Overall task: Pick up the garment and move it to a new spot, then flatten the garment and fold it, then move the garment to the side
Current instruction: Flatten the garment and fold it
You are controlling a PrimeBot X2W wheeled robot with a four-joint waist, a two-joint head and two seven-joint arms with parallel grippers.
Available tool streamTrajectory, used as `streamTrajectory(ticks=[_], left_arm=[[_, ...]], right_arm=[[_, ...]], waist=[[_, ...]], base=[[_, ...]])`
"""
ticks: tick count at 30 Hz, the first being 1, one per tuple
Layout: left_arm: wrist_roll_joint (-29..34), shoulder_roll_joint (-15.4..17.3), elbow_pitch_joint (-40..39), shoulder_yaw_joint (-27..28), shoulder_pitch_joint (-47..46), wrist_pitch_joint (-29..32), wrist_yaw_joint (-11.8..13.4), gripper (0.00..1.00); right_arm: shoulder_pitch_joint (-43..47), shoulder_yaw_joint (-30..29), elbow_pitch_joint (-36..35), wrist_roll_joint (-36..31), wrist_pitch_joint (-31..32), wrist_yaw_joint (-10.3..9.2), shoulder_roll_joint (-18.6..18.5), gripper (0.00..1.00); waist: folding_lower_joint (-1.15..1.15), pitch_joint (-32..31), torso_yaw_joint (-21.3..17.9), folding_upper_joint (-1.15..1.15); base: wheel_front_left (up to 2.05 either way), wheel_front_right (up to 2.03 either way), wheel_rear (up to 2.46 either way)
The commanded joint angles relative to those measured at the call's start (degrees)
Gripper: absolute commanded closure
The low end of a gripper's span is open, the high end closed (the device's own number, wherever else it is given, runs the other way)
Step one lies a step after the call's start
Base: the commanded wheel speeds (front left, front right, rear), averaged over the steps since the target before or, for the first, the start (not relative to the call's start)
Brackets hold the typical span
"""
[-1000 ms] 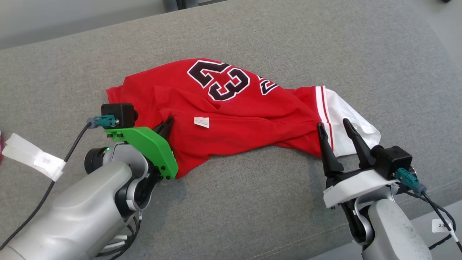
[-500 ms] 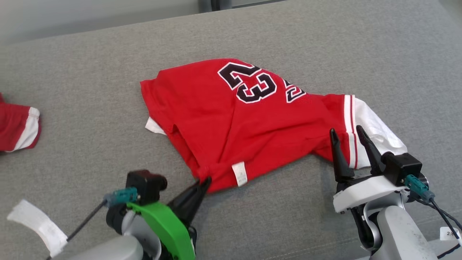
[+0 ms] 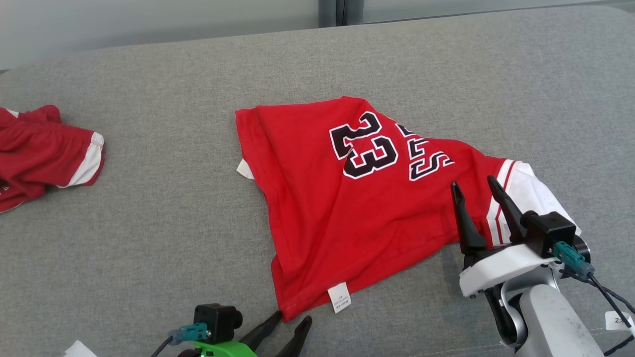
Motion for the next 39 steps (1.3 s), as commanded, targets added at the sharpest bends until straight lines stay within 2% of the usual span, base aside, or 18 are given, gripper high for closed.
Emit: streamTrajectory(ticks=[1,10,14,16,22,27,30,35,36,37,39], left_arm=[[-0.75,-0.05,0.32,0.85,1.16,-0.38,-0.18,0.0],[-9.41,3.12,-5.7,9.61,3.98,-0.91,-2.65,0.0],[-13.08,3.01,-4.39,14.02,1.76,-0.32,-1.05,0.0],[-13.7,1.74,-2.16,14.42,-0.11,0.98,-0.52,0.0],[-19.12,-2.88,6.04,15.93,-4.34,7.08,-1.67,0.0],[-18.18,-3.55,11.61,14.84,-6.85,9.63,-0.83,0.0],[-17.74,-4.31,15.1,13.66,-7.78,11.65,-1.2,0.0],[-19.23,-6.8,18.33,13.09,-8.98,14.68,-4.07,0.0],[-19.18,-7.29,18.99,13.25,-9.48,14.66,-4.53,0.22],[-19.51,-7.88,19.66,13.57,-9.85,14.69,-5.24,1.0],[-18.89,-8.26,20.76,13.3,-10.81,15.33,-6.83,1.0]], right_arm=[[0.72,0.19,0.1,0.16,-0.17,0.01,-0.41,0.0],[1.19,0.27,-0.23,0.21,-0.17,0.01,-1.02,0.0],[0.99,0.53,-0.28,0.06,-0.17,0.01,-0.88,0.0],[0.6,0.97,-0.1,0.02,-0.17,0.01,-0.73,0.0],[-0.7,2.14,-0.11,0.52,-0.17,0.01,-0.27,0.0],[-0.77,1.83,-0.36,0.64,-0.17,0.01,-0.05,0.0],[-0.55,1.55,-0.47,0.68,-0.17,0.01,0.12,0.0],[-0.97,1.6,-0.45,0.72,-0.17,0.01,0.45,0.0],[-1.07,1.6,-0.4,0.76,-0.17,0.01,0.51,0.0],[-1.19,1.62,-0.38,0.78,-0.17,0.01,0.58,0.0],[-1.3,1.69,-0.32,0.79,-0.17,0.01,0.72,0.0]], waist=[[0.0,-0.47,0.05,0.0],[0.0,-1.0,-1.1,0.0],[0.0,-1.0,-1.57,0.0],[0.0,-0.96,-2.01,0.0],[0.0,-0.33,-4.07,0.0],[0.0,0.28,-5.5,0.0],[0.0,0.64,-6.33,0.0],[0.0,1.17,-7.2,0.0],[0.0,1.27,-7.32,0.0],[0.0,1.36,-7.42,0.0],[0.0,1.46,-7.63,0.0]], base=[[0.0,0.0,0.0],[0.0,0.0,0.0],[0.0,0.0,0.0],[0.0,0.0,0.0],[0.0,0.0,0.0],[0.0,0.0,0.0],[0.0,0.0,0.0],[0.0,0.0,0.0],[0.0,0.0,0.0],[0.0,0.0,0.0],[0.0,0.0,0.0]])
